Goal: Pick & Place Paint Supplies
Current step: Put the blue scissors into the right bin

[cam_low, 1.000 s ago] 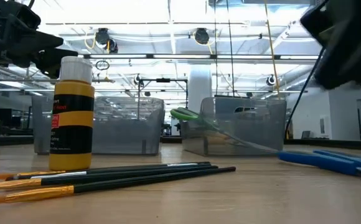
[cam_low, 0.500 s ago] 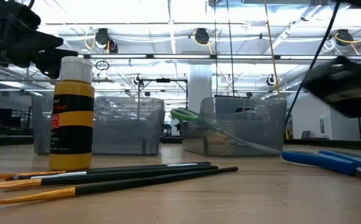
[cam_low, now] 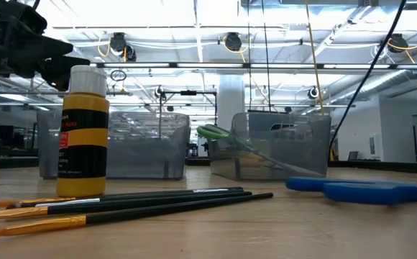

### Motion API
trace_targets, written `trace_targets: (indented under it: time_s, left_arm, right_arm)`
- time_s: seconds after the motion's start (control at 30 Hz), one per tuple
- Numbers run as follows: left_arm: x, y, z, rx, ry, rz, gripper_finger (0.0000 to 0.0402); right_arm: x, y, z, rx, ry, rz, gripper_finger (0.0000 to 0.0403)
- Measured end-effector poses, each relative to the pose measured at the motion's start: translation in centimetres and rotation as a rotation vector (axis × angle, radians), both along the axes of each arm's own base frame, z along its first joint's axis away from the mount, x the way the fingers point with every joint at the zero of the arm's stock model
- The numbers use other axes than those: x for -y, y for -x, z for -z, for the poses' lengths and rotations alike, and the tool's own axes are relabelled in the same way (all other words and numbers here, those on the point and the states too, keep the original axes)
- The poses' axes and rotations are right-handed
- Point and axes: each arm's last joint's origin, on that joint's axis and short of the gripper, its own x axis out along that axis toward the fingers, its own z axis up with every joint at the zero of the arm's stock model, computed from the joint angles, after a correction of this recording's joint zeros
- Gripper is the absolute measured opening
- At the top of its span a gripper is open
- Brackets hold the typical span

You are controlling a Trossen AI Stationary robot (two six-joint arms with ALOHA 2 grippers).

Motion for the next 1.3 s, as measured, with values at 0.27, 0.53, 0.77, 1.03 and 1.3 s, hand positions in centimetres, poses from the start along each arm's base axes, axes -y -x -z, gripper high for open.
trace_targets:
  time_s: [0.27, 0.53, 0.77, 1.03, 1.3]
  left_arm:
    - [0.0, 0.0, 0.0, 0.0, 0.0, 0.0, 0.0237]
    - [0.0, 0.0, 0.0, 0.0, 0.0, 0.0, 0.0237]
    - [0.0, 0.0, 0.0, 0.0, 0.0, 0.0, 0.0237]
    - [0.0, 0.0, 0.0, 0.0, 0.0, -0.001, 0.0237]
    - [0.0, 0.0, 0.0, 0.0, 0.0, 0.0, 0.0237]
  right_arm:
    - [-0.2, -0.9, -0.4, 0.118, 0.033, -0.025, 0.0006]
    - [-0.7, -1.6, -0.9, 0.202, -0.008, -0.03, 0.0042]
    - [-1.3, -2.4, -1.5, 0.286, -0.104, -0.012, 0.01]
    - [-1.5, -2.6, -0.8, 0.396, -0.13, -0.118, 0.0149]
    - [-0.8, -2.0, 0.7, 0.383, -0.084, -0.163, 0.0206]
